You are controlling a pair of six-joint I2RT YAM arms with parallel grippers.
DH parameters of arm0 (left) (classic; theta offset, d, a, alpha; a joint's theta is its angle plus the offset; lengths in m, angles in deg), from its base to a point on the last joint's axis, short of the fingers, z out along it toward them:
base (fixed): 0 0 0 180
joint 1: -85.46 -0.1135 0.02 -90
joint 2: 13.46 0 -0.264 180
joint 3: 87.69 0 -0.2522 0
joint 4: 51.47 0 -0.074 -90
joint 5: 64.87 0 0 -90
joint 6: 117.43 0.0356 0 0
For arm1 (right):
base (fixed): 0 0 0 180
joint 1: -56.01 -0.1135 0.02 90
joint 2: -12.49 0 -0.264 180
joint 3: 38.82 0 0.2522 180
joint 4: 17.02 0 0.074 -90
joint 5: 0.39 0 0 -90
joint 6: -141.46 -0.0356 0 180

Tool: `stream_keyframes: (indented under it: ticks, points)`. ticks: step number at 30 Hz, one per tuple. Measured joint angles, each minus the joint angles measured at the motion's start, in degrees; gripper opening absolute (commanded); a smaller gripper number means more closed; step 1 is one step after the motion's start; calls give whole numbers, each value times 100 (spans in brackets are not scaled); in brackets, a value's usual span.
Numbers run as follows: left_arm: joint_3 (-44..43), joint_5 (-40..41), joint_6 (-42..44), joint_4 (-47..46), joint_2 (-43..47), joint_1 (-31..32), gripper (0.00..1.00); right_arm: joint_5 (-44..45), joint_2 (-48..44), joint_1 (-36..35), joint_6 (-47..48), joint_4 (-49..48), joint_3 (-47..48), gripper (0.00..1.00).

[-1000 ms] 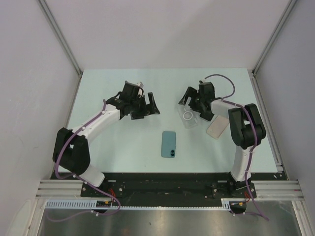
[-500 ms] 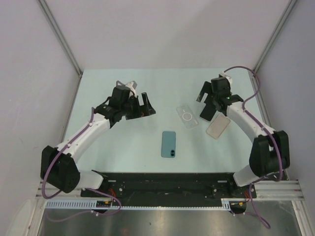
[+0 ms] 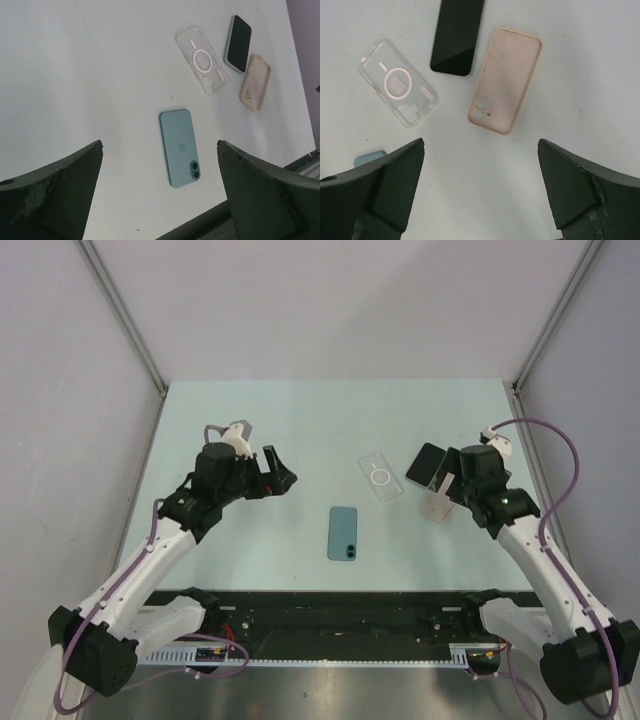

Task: Take the phone out of the phone case
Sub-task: Reset both arms

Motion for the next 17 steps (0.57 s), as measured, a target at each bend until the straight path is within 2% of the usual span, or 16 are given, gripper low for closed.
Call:
stream_keyframes:
  ticks: [10,17]
  points:
    - [579,492,79,-103,933,0,99,442,-1775,-11,-22,702,-492,100]
    - [656,804,39,-116,1141,0,100,531,-1751,-11,-66,708,-492,100]
